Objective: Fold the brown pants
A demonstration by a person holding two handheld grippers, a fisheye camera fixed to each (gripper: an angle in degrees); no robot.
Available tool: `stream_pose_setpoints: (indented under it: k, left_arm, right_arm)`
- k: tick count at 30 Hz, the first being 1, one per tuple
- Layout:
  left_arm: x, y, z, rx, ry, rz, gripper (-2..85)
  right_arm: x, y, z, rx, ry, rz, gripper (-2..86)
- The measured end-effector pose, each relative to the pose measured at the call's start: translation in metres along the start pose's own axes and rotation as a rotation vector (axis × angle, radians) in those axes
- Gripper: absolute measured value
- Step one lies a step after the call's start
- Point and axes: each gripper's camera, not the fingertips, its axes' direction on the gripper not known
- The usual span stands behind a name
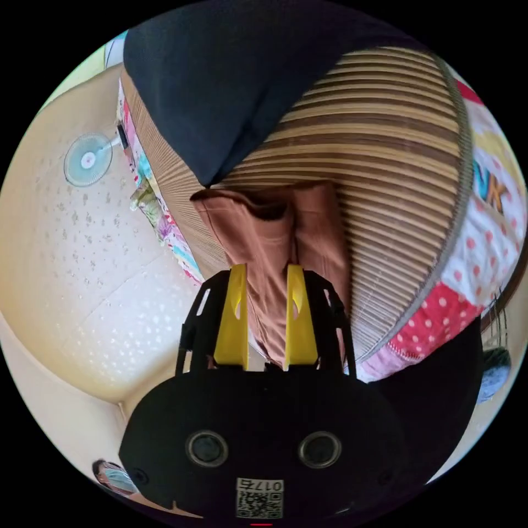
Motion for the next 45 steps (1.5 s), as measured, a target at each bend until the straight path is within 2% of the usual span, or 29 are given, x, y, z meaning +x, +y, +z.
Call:
stream_pose_setpoints:
  k: [5, 8, 10, 13, 16, 20, 22, 26, 30, 33, 39, 42, 45]
  left_arm:
    - [0.024, 0.018, 0.009, -0.018, 0.004, 0.023, 6.5]
    - [0.03, 0.028, 0.017, -0.03, 0.016, 0.03, 6.4]
    - [0.033, 0.035, 0.024, -0.049, 0.01, 0.033, 6.3]
    - [0.032, 0.042, 0.031, -0.079, -0.009, 0.027, 6.2]
    - [0.031, 0.047, 0.032, -0.078, 0.0, 0.019, 6.2]
    - [0.032, 0.051, 0.032, -0.072, 0.023, 0.022, 6.3]
    - [0.034, 0.053, 0.034, -0.082, 0.017, 0.031, 6.5]
    - [0.035, 0.059, 0.038, -0.091, 0.009, 0.046, 6.9]
    - [0.03, 0.073, 0.044, -0.102, 0.021, 0.04, 7.3]
    - [0.022, 0.085, 0.047, -0.121, 0.004, 0.019, 7.4]
    - [0.015, 0.101, 0.036, -0.14, -0.054, -0.008, 7.6]
    - [0.019, 0.097, 0.029, -0.144, -0.076, -0.005, 7.7]
    - [0.03, 0.088, 0.028, -0.15, -0.092, 0.021, 8.0]
  right_arm:
    - [-0.051, -0.009, 0.031, -0.184, 0.227, -0.126, 2.6]
    - [-0.134, 0.005, 0.059, -0.345, 0.26, -0.431, 1.2]
    - [-0.217, 0.042, 0.07, -0.461, 0.229, -0.727, 0.6]
    - [-0.298, 0.102, 0.058, -0.539, 0.176, -0.996, 0.4]
    - [-0.343, 0.141, 0.033, -0.541, 0.15, -1.182, 0.5]
    - [-0.334, 0.109, 0.012, -0.424, 0.209, -1.077, 1.0]
    - [-0.292, 0.058, -0.008, -0.316, 0.188, -0.871, 1.6]
    - [-0.195, 0.017, -0.047, -0.231, 0.124, -0.543, 2.1]
    - [-0.088, 0.023, -0.067, -0.255, 0.349, -0.318, 5.5]
    - [-0.036, 0.035, -0.08, -0.236, 0.515, -0.181, 13.9]
    - [-0.048, 0.043, -0.085, -0.194, 0.536, -0.223, 13.7]
    - [-0.085, 0.038, -0.072, -0.283, 0.505, -0.32, 9.9]
    - [-0.112, 0.034, -0.051, -0.487, 0.534, -0.322, 3.6]
